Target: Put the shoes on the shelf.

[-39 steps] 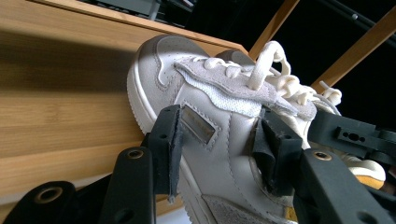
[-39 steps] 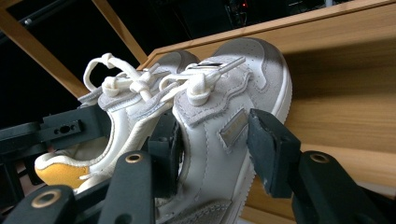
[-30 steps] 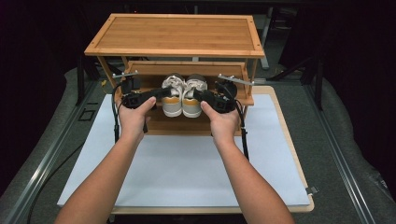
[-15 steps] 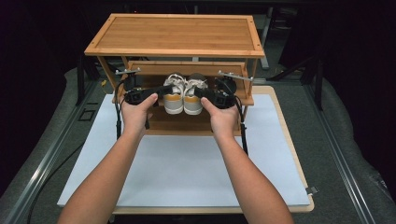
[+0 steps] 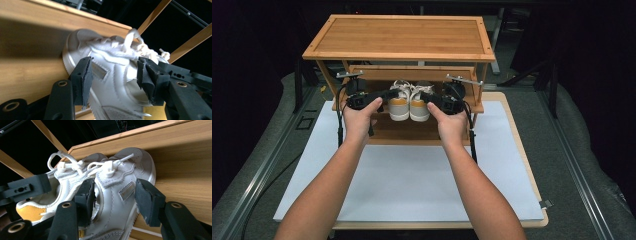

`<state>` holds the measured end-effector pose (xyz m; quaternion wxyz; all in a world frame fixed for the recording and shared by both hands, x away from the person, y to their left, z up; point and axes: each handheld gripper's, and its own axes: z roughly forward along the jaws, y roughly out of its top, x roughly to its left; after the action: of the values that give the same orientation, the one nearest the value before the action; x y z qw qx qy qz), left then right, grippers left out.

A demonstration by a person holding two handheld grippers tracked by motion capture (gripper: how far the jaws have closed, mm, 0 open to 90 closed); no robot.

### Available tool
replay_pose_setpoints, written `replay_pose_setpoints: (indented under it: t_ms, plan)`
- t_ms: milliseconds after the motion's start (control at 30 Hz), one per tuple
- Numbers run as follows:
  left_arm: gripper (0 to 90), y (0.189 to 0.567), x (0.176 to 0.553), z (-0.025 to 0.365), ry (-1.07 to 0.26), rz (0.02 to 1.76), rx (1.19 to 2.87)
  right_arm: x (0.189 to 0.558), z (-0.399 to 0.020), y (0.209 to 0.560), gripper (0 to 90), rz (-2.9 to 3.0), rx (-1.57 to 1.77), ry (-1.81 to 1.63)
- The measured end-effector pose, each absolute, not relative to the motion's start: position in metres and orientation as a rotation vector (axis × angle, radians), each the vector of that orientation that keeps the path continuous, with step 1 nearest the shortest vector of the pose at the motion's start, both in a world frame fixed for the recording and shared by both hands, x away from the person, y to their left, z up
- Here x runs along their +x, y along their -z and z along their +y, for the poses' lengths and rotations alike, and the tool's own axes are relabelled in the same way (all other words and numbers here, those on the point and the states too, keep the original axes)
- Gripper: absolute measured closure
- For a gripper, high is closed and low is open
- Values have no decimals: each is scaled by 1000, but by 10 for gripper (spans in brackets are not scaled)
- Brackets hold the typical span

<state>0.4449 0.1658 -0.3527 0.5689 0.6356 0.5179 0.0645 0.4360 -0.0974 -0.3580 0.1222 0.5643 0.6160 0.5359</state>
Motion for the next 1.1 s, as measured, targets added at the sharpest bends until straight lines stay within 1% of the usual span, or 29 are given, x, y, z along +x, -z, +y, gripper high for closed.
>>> replay_pose_setpoints:
  t_ms: [500,767,833,933,1033,1067,1100]
  plan:
    - [473,346,437,170,-160,1179,1479,428,-103,349,483,1795,1591,-1643]
    - [510,340,425,176,-169,1145,1481,413,-107,339,503,1795,1453,-1638]
    - [524,338,421,179,-193,1135,1481,409,-108,337,503,1791,1431,-1632]
    - [533,336,414,183,-195,1119,1463,402,-112,335,487,1773,1407,-1607]
    - [540,338,410,187,-190,1106,1481,399,-115,338,496,1773,1408,-1647]
    - [558,340,410,188,-188,1100,1483,397,-117,341,510,1779,1415,-1631]
    - [555,341,410,189,-189,1105,1486,397,-118,342,536,1785,1416,-1630]
